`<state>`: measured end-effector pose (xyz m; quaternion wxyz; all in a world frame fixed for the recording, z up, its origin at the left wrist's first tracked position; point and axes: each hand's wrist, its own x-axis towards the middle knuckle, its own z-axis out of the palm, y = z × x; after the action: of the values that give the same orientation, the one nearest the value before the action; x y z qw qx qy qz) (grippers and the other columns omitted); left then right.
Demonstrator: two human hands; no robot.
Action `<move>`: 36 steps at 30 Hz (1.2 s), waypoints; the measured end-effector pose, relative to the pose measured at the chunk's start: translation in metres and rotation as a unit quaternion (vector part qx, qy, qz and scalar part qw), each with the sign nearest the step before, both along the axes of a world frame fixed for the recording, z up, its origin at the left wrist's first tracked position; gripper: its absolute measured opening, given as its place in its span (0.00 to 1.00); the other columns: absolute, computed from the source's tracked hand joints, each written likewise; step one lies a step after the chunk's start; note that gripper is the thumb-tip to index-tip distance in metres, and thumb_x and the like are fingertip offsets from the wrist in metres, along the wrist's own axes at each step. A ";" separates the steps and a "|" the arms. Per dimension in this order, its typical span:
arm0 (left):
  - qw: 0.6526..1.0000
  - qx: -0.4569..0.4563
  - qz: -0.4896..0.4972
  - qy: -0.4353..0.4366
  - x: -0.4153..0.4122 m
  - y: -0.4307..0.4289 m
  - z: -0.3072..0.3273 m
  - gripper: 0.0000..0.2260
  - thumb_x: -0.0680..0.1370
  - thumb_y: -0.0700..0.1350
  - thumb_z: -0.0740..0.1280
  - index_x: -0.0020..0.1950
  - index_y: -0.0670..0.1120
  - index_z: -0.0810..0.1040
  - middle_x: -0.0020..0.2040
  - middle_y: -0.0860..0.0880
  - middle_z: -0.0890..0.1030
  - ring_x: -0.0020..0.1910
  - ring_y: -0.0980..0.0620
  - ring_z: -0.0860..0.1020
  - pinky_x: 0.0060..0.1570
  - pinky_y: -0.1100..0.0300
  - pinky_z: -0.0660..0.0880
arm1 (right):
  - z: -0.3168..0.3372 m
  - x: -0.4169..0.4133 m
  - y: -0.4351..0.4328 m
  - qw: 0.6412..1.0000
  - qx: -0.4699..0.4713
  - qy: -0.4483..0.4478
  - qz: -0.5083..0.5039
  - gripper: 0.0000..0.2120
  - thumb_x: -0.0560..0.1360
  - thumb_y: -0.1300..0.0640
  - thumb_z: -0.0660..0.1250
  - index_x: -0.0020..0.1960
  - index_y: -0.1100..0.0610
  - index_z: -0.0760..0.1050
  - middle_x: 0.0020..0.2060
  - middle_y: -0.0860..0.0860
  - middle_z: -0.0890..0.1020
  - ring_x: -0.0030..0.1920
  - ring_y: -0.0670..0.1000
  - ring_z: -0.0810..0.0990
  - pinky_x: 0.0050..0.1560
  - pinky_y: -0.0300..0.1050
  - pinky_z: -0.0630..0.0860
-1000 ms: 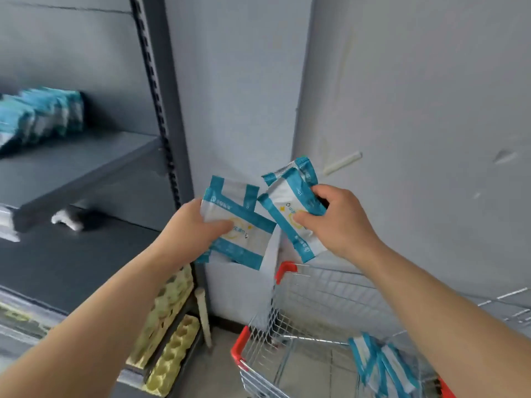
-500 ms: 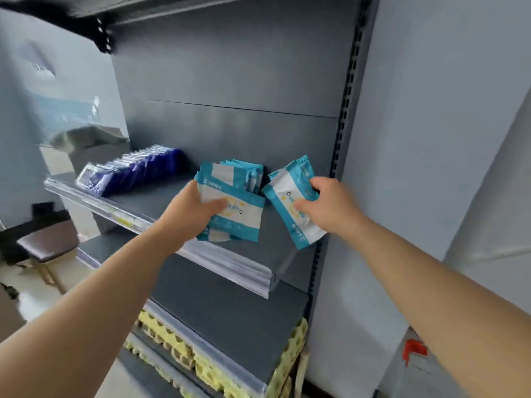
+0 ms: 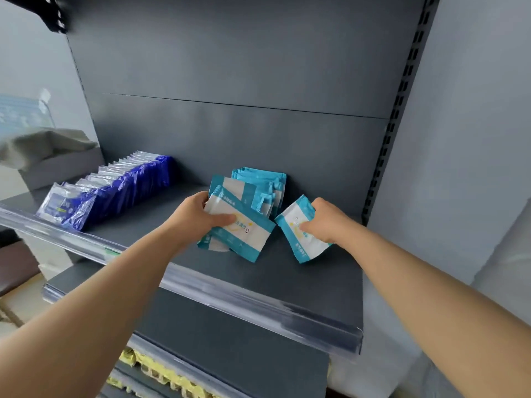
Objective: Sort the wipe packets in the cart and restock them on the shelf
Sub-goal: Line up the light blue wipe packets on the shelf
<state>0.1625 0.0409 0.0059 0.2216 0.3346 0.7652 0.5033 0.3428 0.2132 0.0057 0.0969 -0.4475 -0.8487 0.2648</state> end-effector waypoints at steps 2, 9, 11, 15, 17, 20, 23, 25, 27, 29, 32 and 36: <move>1.000 -0.004 -0.011 -0.015 -0.008 0.006 -0.004 0.18 0.69 0.46 0.77 0.56 0.49 0.75 0.50 0.53 0.84 0.46 0.53 0.84 0.48 0.50 0.82 | 0.001 -0.003 0.005 1.000 -0.006 -0.030 -0.008 0.22 0.74 0.52 0.67 0.63 0.58 0.64 0.46 0.53 0.77 0.41 0.52 0.77 0.33 0.44 0.69; 0.991 0.016 -0.088 -0.095 -0.028 0.028 -0.014 0.19 0.68 0.46 0.77 0.56 0.46 0.76 0.49 0.50 0.85 0.46 0.49 0.85 0.49 0.46 0.81 | 0.010 -0.021 0.008 0.995 0.079 0.023 0.063 0.24 0.73 0.48 0.69 0.66 0.52 0.68 0.59 0.48 0.74 0.54 0.49 0.75 0.50 0.43 0.74; 0.987 0.024 -0.111 -0.114 -0.030 0.032 -0.013 0.19 0.69 0.45 0.76 0.57 0.44 0.76 0.49 0.49 0.85 0.46 0.48 0.84 0.49 0.47 0.81 | 0.015 -0.035 -0.007 0.988 0.030 0.108 0.110 0.23 0.70 0.47 0.73 0.62 0.52 0.74 0.54 0.46 0.77 0.54 0.46 0.77 0.57 0.43 0.75; 0.968 0.065 -0.160 -0.181 -0.036 0.038 -0.007 0.12 0.76 0.46 0.69 0.56 0.43 0.76 0.51 0.44 0.85 0.47 0.46 0.84 0.47 0.50 0.81 | 0.017 -0.061 -0.021 0.988 -0.031 0.096 0.116 0.22 0.65 0.48 0.78 0.56 0.56 0.80 0.47 0.49 0.83 0.48 0.46 0.80 0.52 0.44 0.77; 0.951 0.073 -0.154 -0.257 -0.045 0.038 -0.005 0.12 0.80 0.50 0.63 0.57 0.43 0.77 0.50 0.43 0.85 0.48 0.45 0.84 0.47 0.49 0.81 | 0.019 -0.065 -0.024 0.991 -0.028 0.092 0.095 0.15 0.66 0.50 0.77 0.48 0.58 0.83 0.40 0.54 0.84 0.38 0.46 0.78 0.43 0.45 0.75; 0.942 0.063 -0.149 -0.293 -0.064 0.037 -0.007 0.12 0.82 0.45 0.60 0.60 0.40 0.76 0.51 0.42 0.84 0.50 0.43 0.83 0.51 0.47 0.80 | 0.026 -0.061 -0.026 0.994 -0.014 0.101 0.031 0.09 0.69 0.51 0.75 0.43 0.57 0.81 0.33 0.50 0.82 0.31 0.43 0.75 0.34 0.39 0.70; 0.928 0.042 -0.211 -0.303 -0.082 0.032 -0.006 0.11 0.79 0.33 0.60 0.60 0.37 0.76 0.54 0.41 0.83 0.52 0.44 0.82 0.49 0.51 0.81 | 0.031 -0.053 -0.030 0.992 0.011 0.121 -0.031 0.07 0.71 0.51 0.73 0.43 0.55 0.80 0.34 0.47 0.81 0.32 0.45 0.76 0.34 0.39 0.68; 0.926 0.010 -0.271 -0.262 -0.093 0.029 -0.008 0.12 0.77 0.29 0.62 0.59 0.37 0.76 0.55 0.41 0.83 0.53 0.44 0.82 0.51 0.52 0.80 | 0.032 -0.050 -0.036 0.990 0.008 0.134 -0.050 0.07 0.71 0.51 0.73 0.44 0.55 0.81 0.37 0.49 0.82 0.34 0.46 0.77 0.34 0.40 0.69; 0.933 -0.021 -0.300 -0.198 -0.103 0.027 -0.010 0.13 0.75 0.29 0.66 0.58 0.38 0.77 0.55 0.43 0.83 0.54 0.44 0.82 0.56 0.49 0.78 | 0.032 -0.051 -0.044 0.989 0.005 0.139 -0.055 0.07 0.72 0.51 0.73 0.45 0.54 0.81 0.40 0.50 0.84 0.36 0.47 0.79 0.36 0.41 0.71; 0.937 -0.042 -0.317 -0.141 -0.110 0.026 -0.010 0.12 0.75 0.33 0.68 0.58 0.40 0.78 0.55 0.45 0.83 0.54 0.45 0.82 0.59 0.46 0.77 | 0.033 -0.051 -0.052 0.987 0.002 0.151 -0.058 0.06 0.72 0.52 0.73 0.47 0.53 0.81 0.43 0.50 0.85 0.41 0.49 0.82 0.41 0.43 0.75; 0.931 -0.092 -0.353 -0.026 -0.113 0.021 -0.004 0.11 0.77 0.39 0.68 0.60 0.44 0.77 0.55 0.46 0.82 0.51 0.44 0.83 0.46 0.47 0.81 | 0.038 -0.050 -0.063 0.986 0.004 0.152 -0.062 0.08 0.72 0.53 0.73 0.50 0.52 0.80 0.44 0.47 0.85 0.44 0.48 0.84 0.46 0.46 0.79; 0.918 -0.114 -0.368 0.091 -0.119 0.019 0.005 0.24 0.72 0.37 0.73 0.65 0.52 0.72 0.56 0.47 0.78 0.42 0.44 0.84 0.38 0.56 0.82 | 0.040 -0.051 -0.074 0.995 0.024 0.093 -0.041 0.08 0.71 0.54 0.74 0.49 0.50 0.81 0.45 0.46 0.84 0.46 0.47 0.83 0.47 0.44 0.78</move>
<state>0.0436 0.0600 0.0111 0.3576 0.6093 0.6572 0.2628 0.2922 0.1393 0.0455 0.1972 -0.4524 -0.8233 0.2805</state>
